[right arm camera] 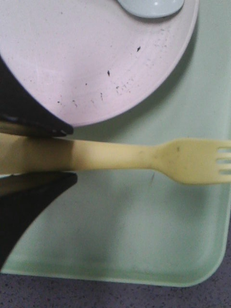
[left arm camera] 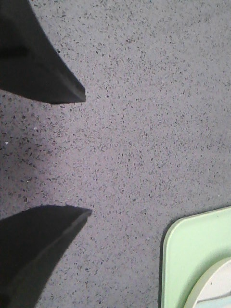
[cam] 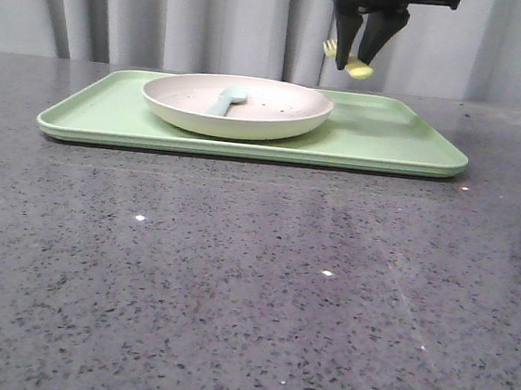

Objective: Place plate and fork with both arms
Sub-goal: 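Lift the yellow fork out of the plate with the right gripper, then lower the fork onto the tray beside the plate and release it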

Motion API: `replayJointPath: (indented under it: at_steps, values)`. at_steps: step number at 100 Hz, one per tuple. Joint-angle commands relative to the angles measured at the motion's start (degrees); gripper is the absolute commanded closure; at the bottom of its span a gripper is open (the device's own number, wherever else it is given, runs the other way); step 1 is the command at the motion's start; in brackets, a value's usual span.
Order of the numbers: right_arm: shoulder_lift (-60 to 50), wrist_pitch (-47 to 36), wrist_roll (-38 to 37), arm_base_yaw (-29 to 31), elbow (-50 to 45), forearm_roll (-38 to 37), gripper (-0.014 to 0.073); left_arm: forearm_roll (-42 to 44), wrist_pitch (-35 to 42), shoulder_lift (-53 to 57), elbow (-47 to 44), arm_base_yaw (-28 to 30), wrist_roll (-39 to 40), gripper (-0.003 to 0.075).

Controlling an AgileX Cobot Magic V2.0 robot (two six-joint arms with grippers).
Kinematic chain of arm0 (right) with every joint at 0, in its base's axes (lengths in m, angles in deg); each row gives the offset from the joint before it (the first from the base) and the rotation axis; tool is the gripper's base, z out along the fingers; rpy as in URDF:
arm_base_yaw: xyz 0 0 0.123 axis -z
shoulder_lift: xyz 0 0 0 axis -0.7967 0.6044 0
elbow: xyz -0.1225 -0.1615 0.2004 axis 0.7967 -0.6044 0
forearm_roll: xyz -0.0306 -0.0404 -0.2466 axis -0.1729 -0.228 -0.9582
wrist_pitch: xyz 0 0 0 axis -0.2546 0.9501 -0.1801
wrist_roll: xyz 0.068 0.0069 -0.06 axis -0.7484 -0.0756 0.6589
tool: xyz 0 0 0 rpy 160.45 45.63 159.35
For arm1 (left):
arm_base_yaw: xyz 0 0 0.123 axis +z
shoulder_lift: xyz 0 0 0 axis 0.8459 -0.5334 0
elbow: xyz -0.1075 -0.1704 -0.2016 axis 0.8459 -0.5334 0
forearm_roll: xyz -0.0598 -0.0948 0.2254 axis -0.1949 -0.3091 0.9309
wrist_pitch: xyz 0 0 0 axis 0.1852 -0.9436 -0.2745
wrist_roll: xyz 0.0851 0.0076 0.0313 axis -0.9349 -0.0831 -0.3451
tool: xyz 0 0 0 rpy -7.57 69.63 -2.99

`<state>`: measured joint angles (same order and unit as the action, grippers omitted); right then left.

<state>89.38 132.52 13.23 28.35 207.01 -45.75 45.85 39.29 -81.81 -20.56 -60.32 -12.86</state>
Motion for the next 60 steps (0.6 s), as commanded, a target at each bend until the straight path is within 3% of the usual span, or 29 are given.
replayJointPath:
  at_steps: [1,60]
  values:
    - [-4.6,5.6,1.1,0.3,1.4,-1.0,0.0594,-0.1,3.5,-0.2,1.5,0.1,0.4,0.0282]
    - [-4.9,5.6,2.3,0.4,-6.0,-0.9,0.0594,-0.1,3.5,-0.2,1.5,0.1,0.4,0.0282]
